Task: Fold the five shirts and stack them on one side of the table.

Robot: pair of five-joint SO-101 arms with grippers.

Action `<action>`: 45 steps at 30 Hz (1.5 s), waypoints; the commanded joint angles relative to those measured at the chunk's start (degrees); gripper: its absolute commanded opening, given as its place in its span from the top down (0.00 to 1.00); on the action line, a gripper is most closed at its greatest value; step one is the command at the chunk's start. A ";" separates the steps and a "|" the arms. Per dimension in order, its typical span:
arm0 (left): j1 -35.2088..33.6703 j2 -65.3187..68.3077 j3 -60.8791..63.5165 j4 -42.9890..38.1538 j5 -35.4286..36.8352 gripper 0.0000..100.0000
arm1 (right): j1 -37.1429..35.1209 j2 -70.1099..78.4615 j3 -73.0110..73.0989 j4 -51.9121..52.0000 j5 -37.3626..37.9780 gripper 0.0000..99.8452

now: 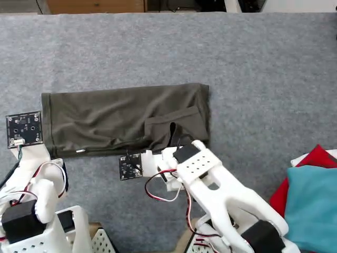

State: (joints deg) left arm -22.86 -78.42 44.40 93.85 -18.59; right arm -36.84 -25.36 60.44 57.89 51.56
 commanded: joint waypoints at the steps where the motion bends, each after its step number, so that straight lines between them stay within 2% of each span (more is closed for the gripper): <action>1: 0.35 -0.31 -2.37 0.18 0.00 0.98 | 1.10 3.03 -0.31 -2.37 0.26 0.82; 4: 0.35 -0.31 -2.37 0.26 0.00 0.98 | 1.10 4.97 -0.75 -3.34 0.18 0.83; 9: 0.35 -0.31 -2.37 0.26 0.00 0.98 | 1.36 5.14 -2.51 -2.90 0.09 0.97; 18: 0.35 -0.31 -2.37 0.26 0.00 0.98 | 10.24 5.14 -9.36 -0.53 0.09 0.98; 36: 0.35 -0.31 -2.46 0.35 -0.09 0.98 | 11.03 6.11 -26.59 -2.64 0.44 0.98; 45: 0.26 -0.31 -2.46 0.35 -0.09 0.98 | 16.40 17.19 -33.89 -5.45 0.44 0.98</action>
State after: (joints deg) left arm -22.86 -78.42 44.40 93.85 -18.59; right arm -21.80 -10.51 31.78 53.58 51.56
